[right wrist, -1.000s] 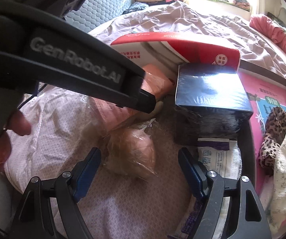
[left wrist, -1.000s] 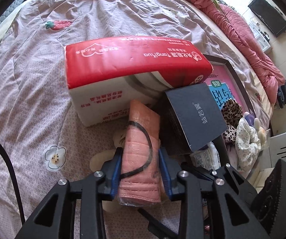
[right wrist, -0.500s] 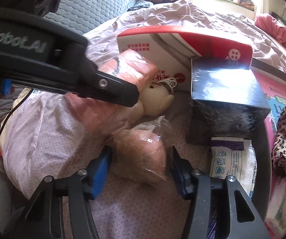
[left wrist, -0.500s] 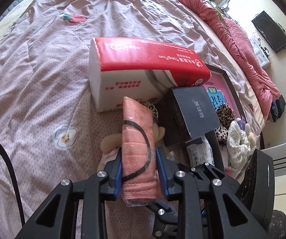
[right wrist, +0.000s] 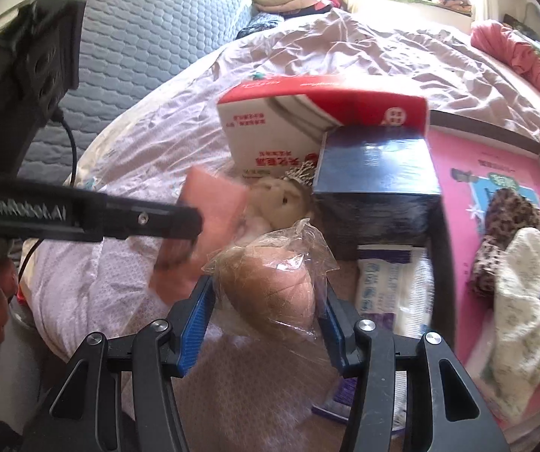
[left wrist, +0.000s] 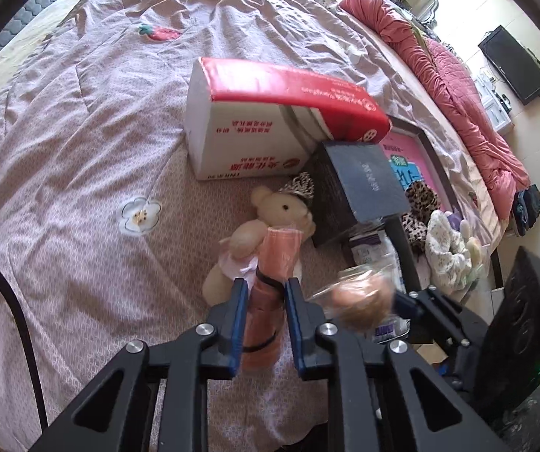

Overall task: Organize soft objects
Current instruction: 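Carry the pink towel roll with the left tool while the right tool carries the bun over the tray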

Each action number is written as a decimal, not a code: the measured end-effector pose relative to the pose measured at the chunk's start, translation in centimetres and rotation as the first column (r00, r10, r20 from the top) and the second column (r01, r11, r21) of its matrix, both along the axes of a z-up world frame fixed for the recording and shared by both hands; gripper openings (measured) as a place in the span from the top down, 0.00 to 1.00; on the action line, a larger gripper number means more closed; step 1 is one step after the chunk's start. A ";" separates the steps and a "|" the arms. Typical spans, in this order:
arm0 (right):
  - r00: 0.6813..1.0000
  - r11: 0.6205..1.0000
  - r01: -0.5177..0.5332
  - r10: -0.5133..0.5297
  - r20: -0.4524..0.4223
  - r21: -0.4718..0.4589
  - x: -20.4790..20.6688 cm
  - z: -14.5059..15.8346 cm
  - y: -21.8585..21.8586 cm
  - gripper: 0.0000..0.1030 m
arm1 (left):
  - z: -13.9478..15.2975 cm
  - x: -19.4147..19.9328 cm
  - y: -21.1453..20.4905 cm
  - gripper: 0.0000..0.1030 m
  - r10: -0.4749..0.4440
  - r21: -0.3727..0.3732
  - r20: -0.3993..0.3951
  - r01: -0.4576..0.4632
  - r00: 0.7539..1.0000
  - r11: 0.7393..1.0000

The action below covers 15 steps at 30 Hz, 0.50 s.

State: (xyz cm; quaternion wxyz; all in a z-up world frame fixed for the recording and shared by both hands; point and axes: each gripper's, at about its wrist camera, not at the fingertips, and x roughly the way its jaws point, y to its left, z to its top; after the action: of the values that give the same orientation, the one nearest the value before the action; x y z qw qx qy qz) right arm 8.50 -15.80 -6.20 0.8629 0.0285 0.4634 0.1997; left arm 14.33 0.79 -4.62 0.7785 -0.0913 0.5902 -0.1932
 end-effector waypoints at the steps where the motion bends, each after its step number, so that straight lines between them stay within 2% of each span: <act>1: 1.000 1.000 0.006 -0.006 -0.002 0.004 -0.1 0.1 -0.3 0.47 | -0.2 -0.1 0.1 0.80 0.003 -0.007 -0.005 -0.003 1.000 1.000; 5: 1.000 1.000 0.011 -0.011 0.009 0.007 -0.8 0.7 -0.9 0.47 | -0.7 -0.5 0.0 0.80 0.004 -0.021 -0.013 -0.004 1.000 1.000; 8: 1.000 1.000 0.012 -0.012 0.007 0.008 -1.6 1.0 -1.2 0.47 | -0.6 -0.8 -0.5 0.80 -0.001 -0.009 0.004 0.001 1.000 1.000; 15: 1.000 1.000 0.021 -0.021 0.007 0.008 -1.6 1.2 -1.7 0.46 | -1.6 -1.0 -1.6 0.78 -0.013 0.012 -0.013 0.013 1.000 1.000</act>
State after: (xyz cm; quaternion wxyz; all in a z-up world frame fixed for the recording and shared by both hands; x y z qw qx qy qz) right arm 6.93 -17.48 -4.99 0.8665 0.0363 0.4590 0.1925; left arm 13.32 -0.84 -6.23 0.7738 -0.0841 0.5971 -0.1940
